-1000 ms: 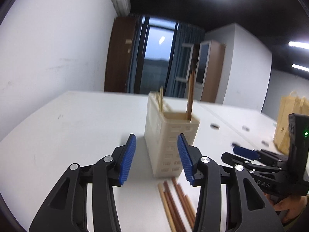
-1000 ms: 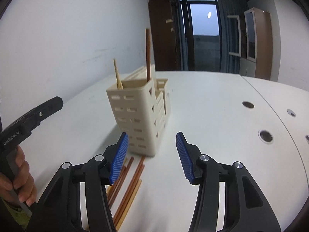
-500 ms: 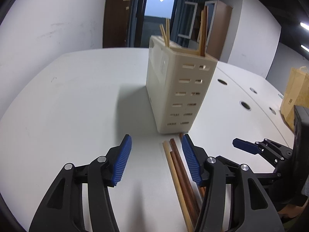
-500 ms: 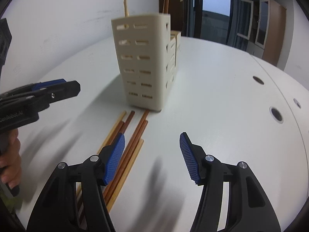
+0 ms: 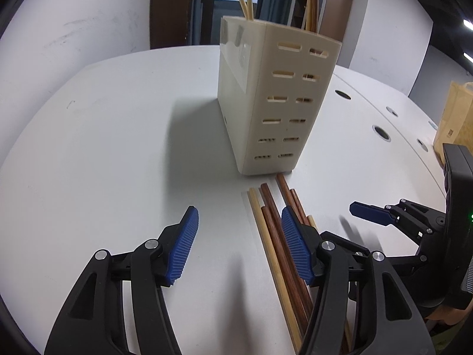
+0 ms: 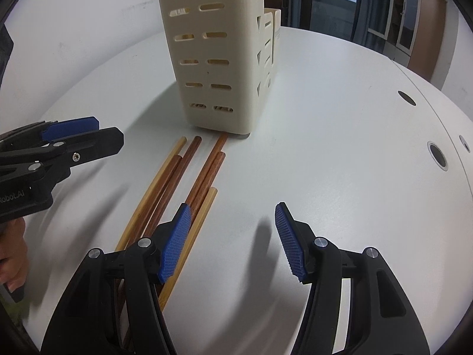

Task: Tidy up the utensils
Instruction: 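Move both open grippers back down to the chopsticks beside the holder, then close the left gripper on a light chopstick while the right gripper grasps another light chopstick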

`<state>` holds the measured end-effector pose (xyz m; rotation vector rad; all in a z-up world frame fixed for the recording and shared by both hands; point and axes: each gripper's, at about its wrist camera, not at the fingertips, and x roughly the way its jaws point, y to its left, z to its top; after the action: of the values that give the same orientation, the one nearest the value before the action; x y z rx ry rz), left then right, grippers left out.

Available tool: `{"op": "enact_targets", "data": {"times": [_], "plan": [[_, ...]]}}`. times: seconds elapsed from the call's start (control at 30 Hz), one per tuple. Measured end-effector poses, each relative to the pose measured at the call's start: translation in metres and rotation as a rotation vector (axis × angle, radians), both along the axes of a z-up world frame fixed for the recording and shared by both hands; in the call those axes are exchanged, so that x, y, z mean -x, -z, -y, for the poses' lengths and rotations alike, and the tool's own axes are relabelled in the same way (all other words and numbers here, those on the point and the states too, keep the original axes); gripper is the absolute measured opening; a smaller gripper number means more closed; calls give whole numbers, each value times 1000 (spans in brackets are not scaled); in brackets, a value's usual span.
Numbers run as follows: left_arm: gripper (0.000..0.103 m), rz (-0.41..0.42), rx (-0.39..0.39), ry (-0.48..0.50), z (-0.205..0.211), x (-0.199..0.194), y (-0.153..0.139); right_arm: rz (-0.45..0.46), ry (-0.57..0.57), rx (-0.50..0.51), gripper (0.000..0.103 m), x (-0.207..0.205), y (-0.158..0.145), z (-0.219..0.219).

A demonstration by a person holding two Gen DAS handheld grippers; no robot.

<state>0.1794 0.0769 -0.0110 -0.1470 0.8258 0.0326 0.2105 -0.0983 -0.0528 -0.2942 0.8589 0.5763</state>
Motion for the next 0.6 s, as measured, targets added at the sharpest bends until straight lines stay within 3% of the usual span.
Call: {"op": "enact_targets", "data": {"times": [0.6], "plan": [[59,-80,-5,13,2,-11,21,-16,6,53,59,15,11,-4]]}}
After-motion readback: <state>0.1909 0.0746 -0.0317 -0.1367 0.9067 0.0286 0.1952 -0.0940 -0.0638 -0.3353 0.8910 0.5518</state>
